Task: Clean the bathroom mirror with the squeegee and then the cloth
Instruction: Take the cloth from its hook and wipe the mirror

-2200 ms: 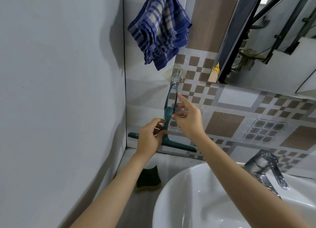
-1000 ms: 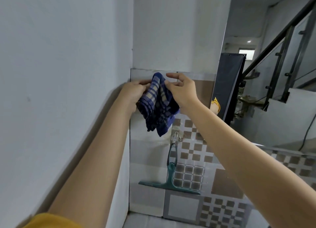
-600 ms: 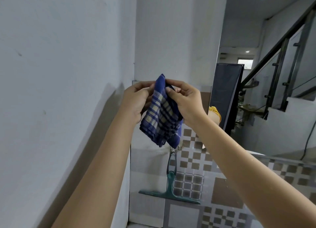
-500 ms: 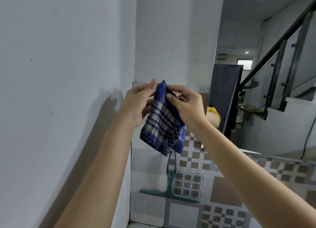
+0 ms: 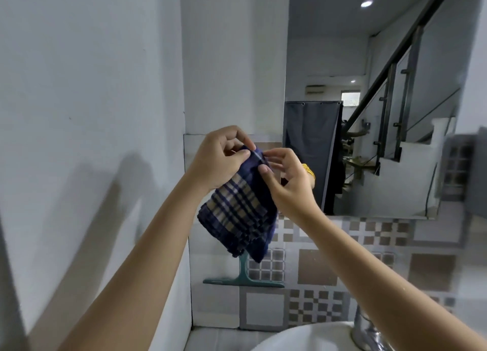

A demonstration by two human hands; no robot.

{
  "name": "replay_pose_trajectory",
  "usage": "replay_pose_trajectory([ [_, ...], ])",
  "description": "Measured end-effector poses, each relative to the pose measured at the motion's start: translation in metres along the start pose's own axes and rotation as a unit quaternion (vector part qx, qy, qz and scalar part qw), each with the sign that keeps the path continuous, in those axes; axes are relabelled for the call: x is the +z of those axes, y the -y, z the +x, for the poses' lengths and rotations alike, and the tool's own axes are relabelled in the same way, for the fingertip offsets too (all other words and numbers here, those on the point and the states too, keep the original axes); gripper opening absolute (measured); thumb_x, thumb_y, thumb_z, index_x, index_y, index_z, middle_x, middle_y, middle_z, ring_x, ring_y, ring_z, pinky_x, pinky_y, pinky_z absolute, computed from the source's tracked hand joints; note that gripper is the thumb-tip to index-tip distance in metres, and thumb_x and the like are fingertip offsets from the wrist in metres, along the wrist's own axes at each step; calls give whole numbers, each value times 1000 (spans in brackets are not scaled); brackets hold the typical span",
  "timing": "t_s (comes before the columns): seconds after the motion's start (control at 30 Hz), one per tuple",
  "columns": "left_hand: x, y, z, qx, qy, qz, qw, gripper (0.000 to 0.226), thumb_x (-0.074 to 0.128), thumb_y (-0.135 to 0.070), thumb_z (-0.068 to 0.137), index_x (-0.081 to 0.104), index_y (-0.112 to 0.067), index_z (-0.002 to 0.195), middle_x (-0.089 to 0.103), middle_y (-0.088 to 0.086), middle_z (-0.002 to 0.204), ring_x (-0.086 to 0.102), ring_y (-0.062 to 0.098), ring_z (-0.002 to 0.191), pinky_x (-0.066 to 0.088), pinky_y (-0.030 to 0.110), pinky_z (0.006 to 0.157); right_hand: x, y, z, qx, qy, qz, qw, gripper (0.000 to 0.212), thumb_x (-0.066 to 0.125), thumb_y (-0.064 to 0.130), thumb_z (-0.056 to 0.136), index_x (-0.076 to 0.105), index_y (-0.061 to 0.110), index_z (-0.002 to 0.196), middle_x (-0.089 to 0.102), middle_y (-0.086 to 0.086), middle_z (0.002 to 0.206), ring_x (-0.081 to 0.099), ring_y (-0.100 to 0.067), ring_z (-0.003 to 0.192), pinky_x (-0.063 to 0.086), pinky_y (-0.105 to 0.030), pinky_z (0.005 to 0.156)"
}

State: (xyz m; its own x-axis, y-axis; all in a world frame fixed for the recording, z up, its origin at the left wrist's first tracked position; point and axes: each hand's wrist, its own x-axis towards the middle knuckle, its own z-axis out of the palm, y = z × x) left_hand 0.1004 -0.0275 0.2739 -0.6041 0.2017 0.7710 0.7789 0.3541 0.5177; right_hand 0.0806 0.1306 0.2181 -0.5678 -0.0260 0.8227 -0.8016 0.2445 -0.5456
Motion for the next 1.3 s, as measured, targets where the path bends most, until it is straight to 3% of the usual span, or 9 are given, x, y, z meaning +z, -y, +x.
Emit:
replay_pose_trajectory([
  [0.13, 8, -24, 2, 25, 13, 43, 999, 18, 58, -1, 86, 66, -17, 81, 70, -2, 81, 66, 13, 73, 53, 24, 71, -26, 8, -14, 0, 60, 75, 995, 30, 71, 26, 85, 49, 28, 106, 67, 0, 97, 67, -22, 93, 57, -34, 80],
  [0.3, 26, -40, 0, 30, 10, 98, 995, 20, 61, -3, 85, 66, -21, 80, 69, -5, 85, 63, 20, 68, 56, 33, 70, -69, 26, -20, -15, 94, 61, 994, 25, 67, 7, 88, 58, 27, 100, 62, -7, 87, 66, -14, 71, 55, -27, 62],
  [0.43, 61, -51, 0, 9, -4, 60, 998, 20, 63, -2, 84, 67, -21, 79, 70, -5, 85, 65, 18, 76, 56, 38, 77, -114, 31, -24, 16, 129, 106, 986, 24, 69, 13, 86, 64, 18, 109, 63, -21, 92, 67, -27, 82, 58, -43, 71],
  [0.6, 110, -72, 13, -9, -2, -6, 1000, 14, 65, 1, 82, 69, -12, 81, 69, -10, 79, 64, 2, 72, 54, 25, 73, -169, 31, -23, 95, 162, 170, 967, 34, 77, 3, 71, 69, 15, 102, 73, -9, 93, 70, -24, 86, 60, -38, 77],
  [0.77, 150, -97, 37, -36, -19, -103, 994, 20, 62, 2, 83, 69, -16, 79, 70, -14, 70, 65, 2, 73, 52, 17, 64, -208, 28, -10, 152, 33, 281, 947, 27, 62, -11, 81, 71, 9, 97, 76, -3, 85, 71, -17, 78, 58, -26, 69],
  [0.93, 160, -116, 76, -28, -58, -103, 993, 19, 59, -7, 89, 67, -15, 104, 69, -5, 94, 65, -1, 82, 51, 13, 66, -246, 27, 38, 201, -98, 357, 907, 29, 60, 0, 85, 69, 13, 110, 71, -14, 108, 70, -27, 90, 57, -37, 71],
  [1.07, 145, -96, 114, -38, -71, 66, 995, 31, 61, -28, 87, 57, -26, 118, 57, 2, 126, 52, 15, 116, 45, 35, 97, -283, 51, 109, 84, -259, 272, 923, 25, 65, 0, 83, 73, 23, 91, 73, -3, 102, 69, -21, 95, 59, -37, 81],
  [1.17, 137, -78, 138, -44, -86, 170, 981, 50, 62, -28, 86, 45, -18, 132, 45, 2, 137, 40, 18, 126, 35, 36, 103, -302, 70, 175, -32, -349, 141, 926, 27, 63, -1, 81, 73, 24, 87, 73, 6, 89, 70, -9, 86, 58, -31, 86],
  [1.3, 135, -42, 160, 45, -75, 262, 961, 83, 75, -27, 74, 29, -10, 141, 34, 9, 144, 33, 25, 130, 32, 39, 108, -321, 74, 260, -116, -415, 11, 902, 26, 58, 1, 82, 72, 17, 97, 68, 13, 88, 66, -5, 86, 55, -24, 85],
])
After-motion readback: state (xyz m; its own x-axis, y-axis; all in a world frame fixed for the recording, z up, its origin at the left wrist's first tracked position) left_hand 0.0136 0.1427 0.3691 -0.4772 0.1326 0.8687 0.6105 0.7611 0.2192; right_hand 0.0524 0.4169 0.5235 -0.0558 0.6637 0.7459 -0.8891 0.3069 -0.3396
